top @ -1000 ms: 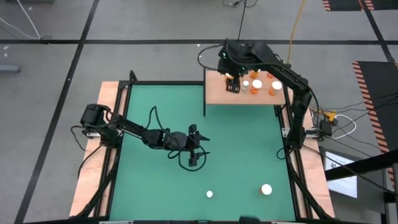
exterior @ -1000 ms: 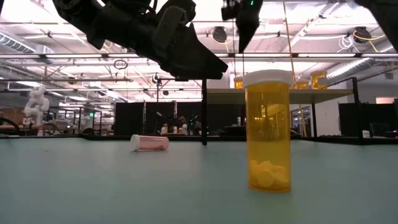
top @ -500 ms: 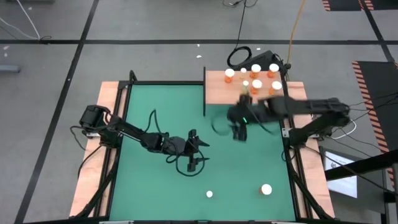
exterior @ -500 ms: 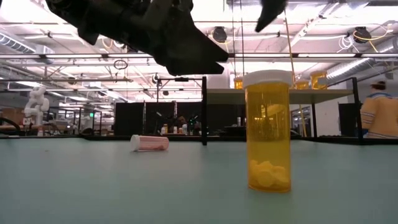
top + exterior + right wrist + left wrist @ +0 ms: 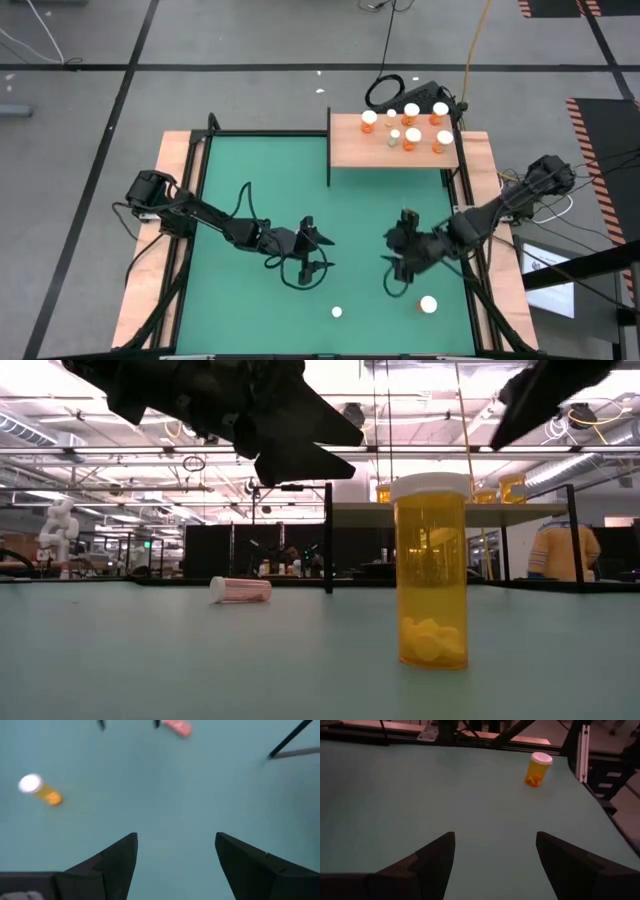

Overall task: Pick and place medicine bottles onto shelf by color
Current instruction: Put the orange pill bottle on the shelf

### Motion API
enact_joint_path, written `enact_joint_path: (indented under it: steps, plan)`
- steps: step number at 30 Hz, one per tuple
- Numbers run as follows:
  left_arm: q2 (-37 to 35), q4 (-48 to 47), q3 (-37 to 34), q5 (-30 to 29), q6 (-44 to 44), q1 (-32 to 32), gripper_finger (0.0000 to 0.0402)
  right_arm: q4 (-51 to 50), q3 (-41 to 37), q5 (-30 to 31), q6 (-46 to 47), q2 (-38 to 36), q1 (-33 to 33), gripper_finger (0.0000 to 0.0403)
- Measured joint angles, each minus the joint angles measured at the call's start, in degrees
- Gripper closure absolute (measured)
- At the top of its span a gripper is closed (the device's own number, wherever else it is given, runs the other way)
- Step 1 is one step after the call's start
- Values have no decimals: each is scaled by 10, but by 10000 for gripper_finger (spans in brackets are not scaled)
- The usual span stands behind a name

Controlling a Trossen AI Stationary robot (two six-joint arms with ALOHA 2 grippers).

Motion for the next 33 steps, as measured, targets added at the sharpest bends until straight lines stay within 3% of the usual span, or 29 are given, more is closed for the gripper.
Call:
enact_joint_path:
  steps: [7,13,20,26,29,33]
  plan:
    - [0,-3,0,0,-30,-14,124,-3,-1,-3,68,3,81,140]
    - [-1,-15,0,-6,-33,-22,124,-77,10,-34,154,3,128,140]
    - [-1,-15,0,-6,-29,-13,123,-100,14,-21,231,3,185,140]
    - [-1,-12,0,-7,-25,-17,123,-86,15,97,247,3,230,140]
    - [-1,19,0,-7,-2,-14,124,-41,14,198,195,3,237,140]
    - [-2,63,6,-12,-3,14,124,117,-21,331,69,6,237,140]
